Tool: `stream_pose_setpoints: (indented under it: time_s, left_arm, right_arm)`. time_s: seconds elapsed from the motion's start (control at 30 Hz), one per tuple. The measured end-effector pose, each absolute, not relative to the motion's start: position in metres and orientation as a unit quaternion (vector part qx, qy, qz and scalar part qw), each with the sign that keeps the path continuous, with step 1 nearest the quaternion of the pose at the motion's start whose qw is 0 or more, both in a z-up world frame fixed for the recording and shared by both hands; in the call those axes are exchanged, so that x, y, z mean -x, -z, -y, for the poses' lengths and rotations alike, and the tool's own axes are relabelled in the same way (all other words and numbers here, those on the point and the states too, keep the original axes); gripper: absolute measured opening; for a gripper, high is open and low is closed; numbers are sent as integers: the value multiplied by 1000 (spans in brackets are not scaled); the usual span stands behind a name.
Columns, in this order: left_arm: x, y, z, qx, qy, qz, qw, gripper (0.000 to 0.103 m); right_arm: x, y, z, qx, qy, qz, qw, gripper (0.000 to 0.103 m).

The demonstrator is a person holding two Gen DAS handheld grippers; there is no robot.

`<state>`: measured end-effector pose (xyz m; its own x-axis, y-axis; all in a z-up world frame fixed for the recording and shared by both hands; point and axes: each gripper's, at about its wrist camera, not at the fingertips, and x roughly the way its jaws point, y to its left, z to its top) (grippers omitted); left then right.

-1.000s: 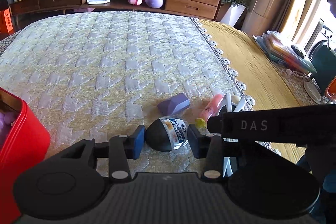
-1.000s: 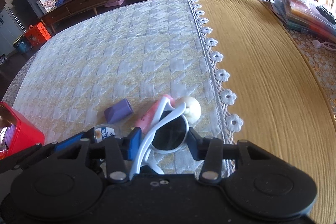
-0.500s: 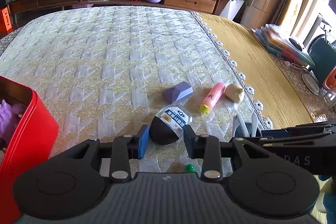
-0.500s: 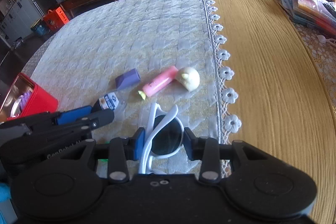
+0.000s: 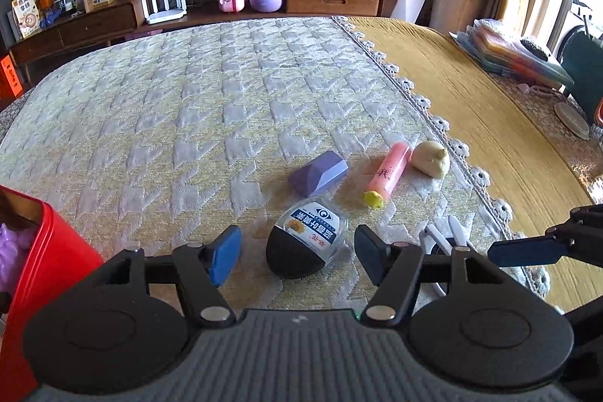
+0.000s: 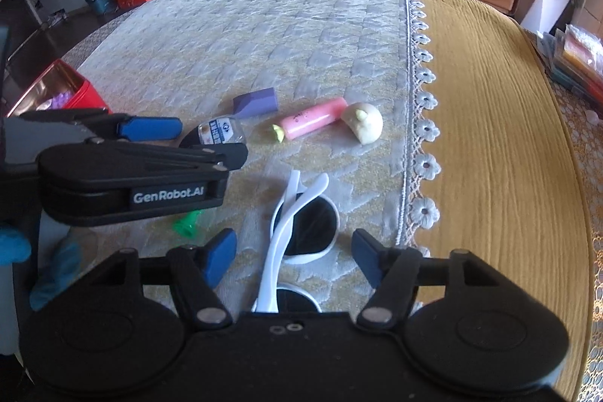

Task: Organize rigid objects
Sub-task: 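Grasp the black-and-white bottle with the left tool while the right grasps the white sunglasses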

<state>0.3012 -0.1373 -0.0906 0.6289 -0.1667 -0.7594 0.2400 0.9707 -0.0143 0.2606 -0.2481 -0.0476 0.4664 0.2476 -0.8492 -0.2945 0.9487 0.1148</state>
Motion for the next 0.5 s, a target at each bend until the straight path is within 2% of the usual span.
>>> stream_pose_setpoints:
  time_s: [0.1, 0.23, 0.37, 0.47, 0.5]
  left_arm:
    - [-300, 94, 144, -66, 117, -405, 905, 65]
    - [-302, 95, 146, -72, 123, -401, 905, 64]
    - [-299, 94, 147, -79, 130, -394, 906, 44]
    - [-299, 93, 148, -84, 127, -393, 907, 44]
    - [-298, 93, 147, -83, 124, -394, 907, 44]
  right_arm:
    - [-257, 49, 241, 46, -160, -485, 858, 68]
    - [-253, 51, 233, 76, -155, -472, 864, 61]
    - [-247, 53, 234, 81, -159, -458, 871, 55]
    - [-243, 52, 234, 84, -161, -450, 875, 39]
    - [-243, 51, 234, 83, -162, -447, 876, 37]
